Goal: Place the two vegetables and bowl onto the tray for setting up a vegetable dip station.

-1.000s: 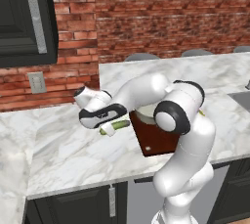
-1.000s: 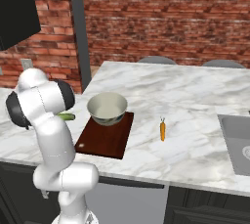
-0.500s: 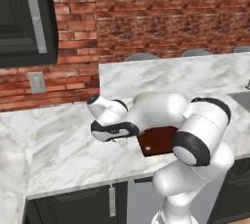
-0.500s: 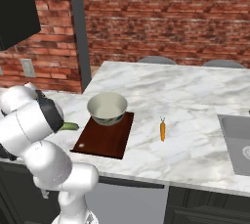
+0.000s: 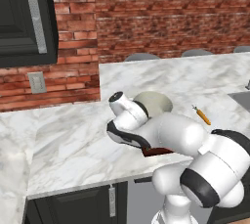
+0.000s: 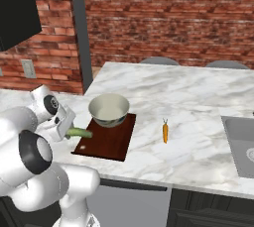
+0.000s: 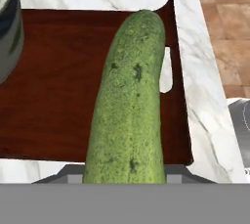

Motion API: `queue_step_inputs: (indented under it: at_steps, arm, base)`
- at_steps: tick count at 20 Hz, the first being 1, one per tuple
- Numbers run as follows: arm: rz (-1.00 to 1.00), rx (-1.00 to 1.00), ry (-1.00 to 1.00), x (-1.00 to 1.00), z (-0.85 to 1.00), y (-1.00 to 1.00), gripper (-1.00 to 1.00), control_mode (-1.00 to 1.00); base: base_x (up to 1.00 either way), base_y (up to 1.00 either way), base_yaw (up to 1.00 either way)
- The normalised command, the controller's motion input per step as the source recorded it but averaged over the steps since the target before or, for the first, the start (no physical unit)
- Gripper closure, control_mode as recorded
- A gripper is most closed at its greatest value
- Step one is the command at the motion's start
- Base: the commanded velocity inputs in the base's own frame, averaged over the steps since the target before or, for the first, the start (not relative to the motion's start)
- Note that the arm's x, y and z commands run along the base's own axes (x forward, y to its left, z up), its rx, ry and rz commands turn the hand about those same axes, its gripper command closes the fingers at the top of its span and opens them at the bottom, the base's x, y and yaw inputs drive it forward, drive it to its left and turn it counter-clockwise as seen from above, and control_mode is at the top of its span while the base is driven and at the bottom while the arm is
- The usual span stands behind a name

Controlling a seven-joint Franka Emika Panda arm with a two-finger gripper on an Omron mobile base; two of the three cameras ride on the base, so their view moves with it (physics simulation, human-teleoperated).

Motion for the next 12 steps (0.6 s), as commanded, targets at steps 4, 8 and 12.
queue_step_inputs:
  at_steps: [4,8,12]
  arm:
    - [-0.05,0.05,0.00,0.00,0.02,-0.44,1.00,-1.00]
    - [0.00,0.00,0.00,0.16,-0.04,-0.28,1.00,-1.00]
    - [0.04,0.00,-0.03,0.26,0.00,-0.36,1.00,-1.00]
  base:
    - [0.00,0.00,0.00]
    - [0.00,0.00,0.00]
    - [0.00,0.00,0.00]
